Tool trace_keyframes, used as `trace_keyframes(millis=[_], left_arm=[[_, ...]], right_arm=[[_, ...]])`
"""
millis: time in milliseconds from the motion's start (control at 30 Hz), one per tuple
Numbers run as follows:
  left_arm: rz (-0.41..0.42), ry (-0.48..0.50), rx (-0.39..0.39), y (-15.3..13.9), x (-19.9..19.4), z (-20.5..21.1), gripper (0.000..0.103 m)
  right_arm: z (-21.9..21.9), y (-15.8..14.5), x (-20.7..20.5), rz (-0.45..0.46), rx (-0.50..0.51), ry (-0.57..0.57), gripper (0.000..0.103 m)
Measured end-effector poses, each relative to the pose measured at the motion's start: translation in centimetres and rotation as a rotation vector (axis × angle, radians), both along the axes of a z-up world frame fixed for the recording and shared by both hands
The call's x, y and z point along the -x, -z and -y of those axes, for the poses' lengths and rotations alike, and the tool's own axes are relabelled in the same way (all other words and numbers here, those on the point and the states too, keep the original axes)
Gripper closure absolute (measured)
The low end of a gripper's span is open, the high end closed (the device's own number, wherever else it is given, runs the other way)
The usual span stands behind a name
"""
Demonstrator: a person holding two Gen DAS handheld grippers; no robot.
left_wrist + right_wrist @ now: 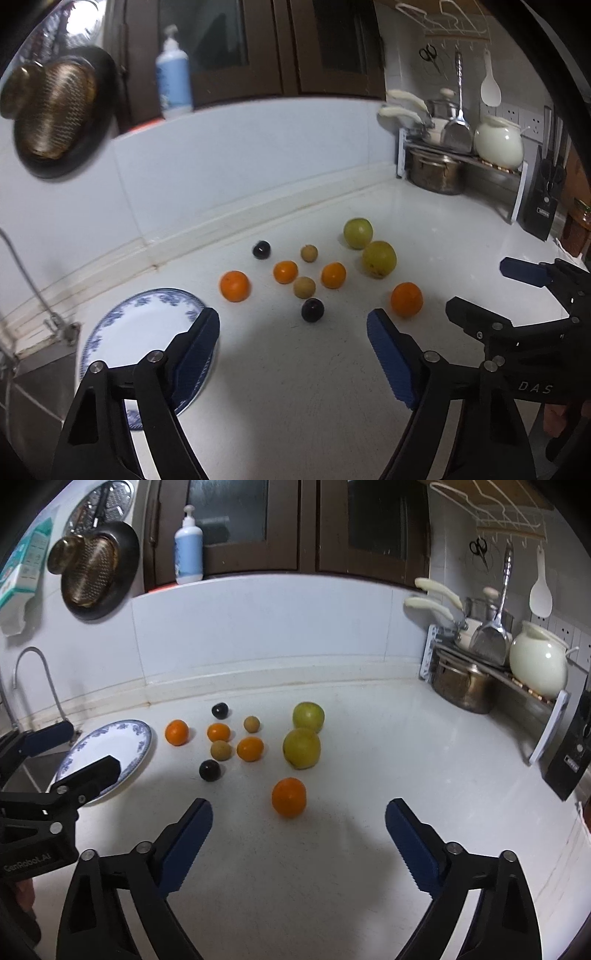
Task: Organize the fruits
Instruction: 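Grasp the dark plum with the left tool while the right tool grasps the large orange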
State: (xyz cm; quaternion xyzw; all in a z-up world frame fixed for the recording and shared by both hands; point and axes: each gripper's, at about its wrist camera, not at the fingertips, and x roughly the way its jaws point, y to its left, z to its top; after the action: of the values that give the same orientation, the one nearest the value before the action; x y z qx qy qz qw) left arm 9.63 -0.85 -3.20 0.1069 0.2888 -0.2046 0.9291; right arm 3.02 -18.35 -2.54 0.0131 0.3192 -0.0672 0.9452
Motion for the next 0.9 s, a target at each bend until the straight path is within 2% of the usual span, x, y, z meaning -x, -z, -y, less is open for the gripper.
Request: trace_keyframes(millis=[133, 433, 600, 900], left_arm=[[-0.052, 0.028, 0.006, 1.5, -2.0, 0.5, 0.031], [-0.117, 0.081, -0.029, 4.4, -5.9, 2.1, 0.04], [-0.167, 0.105, -0.038, 5.6, -7.9, 2.9, 0.047], [-0.231, 0.128, -0.06, 7.6, -9.5, 4.0, 0.058]], right_arm=[[0.1, 1.1, -1.5, -0.03, -0.016, 0.007, 0.019], [0.6, 3.6, -4.4, -0.101, -0.077, 0.016, 0.033], [0.9, 4.5, -5.6, -0.127, -0.114, 0.021, 0.037], [1.3, 5.9, -7.2, -0.175, -0.145, 0.029, 0.05]])
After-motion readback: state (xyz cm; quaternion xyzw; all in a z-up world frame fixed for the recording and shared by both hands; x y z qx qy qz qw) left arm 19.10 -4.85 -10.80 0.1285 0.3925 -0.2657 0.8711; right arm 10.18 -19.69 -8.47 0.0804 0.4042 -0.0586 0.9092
